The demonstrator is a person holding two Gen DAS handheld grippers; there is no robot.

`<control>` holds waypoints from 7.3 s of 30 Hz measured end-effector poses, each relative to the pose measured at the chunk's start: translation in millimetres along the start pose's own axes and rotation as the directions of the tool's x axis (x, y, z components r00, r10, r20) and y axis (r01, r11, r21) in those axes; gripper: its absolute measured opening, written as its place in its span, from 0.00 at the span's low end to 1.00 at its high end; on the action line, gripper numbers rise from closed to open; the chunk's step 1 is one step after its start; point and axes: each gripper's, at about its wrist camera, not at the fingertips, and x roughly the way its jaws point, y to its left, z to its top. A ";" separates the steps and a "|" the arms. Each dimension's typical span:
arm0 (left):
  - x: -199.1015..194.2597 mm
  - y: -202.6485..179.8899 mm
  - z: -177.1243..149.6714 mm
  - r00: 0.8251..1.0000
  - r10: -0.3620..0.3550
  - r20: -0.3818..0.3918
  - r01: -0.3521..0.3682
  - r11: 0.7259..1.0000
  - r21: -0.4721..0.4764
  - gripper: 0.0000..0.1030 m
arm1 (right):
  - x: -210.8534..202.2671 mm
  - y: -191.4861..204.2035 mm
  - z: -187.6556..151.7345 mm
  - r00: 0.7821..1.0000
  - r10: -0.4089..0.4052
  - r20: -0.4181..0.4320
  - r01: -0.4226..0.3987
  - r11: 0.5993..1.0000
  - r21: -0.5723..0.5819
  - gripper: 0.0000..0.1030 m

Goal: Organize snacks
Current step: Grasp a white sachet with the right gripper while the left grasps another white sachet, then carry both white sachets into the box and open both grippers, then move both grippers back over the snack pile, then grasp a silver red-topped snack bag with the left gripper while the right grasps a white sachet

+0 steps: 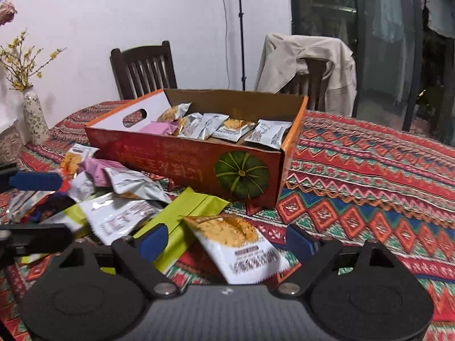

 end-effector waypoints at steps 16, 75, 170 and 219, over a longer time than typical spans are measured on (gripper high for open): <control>35.3 10.0 -5.5 0.998 0.013 -0.067 -0.016 0.998 -0.054 0.23 | 6.9 -13.3 -18.3 1.000 -0.026 -0.008 0.026 0.999 -0.021 0.60; 3.3 -12.3 -36.1 0.995 -0.028 -0.098 0.021 0.998 -0.066 0.43 | 5.2 -35.0 -11.3 0.994 -0.096 -0.054 0.097 0.995 0.002 0.66; -200.4 57.0 -73.7 0.973 0.159 0.170 -0.147 0.986 -0.085 0.98 | -171.9 118.9 -18.4 0.957 -0.130 0.258 0.163 0.980 -0.113 0.84; -65.0 128.7 -61.3 0.999 0.050 -0.007 -0.051 0.989 -0.140 0.98 | -67.0 113.2 -36.3 0.990 0.008 0.139 -0.028 0.990 0.141 0.84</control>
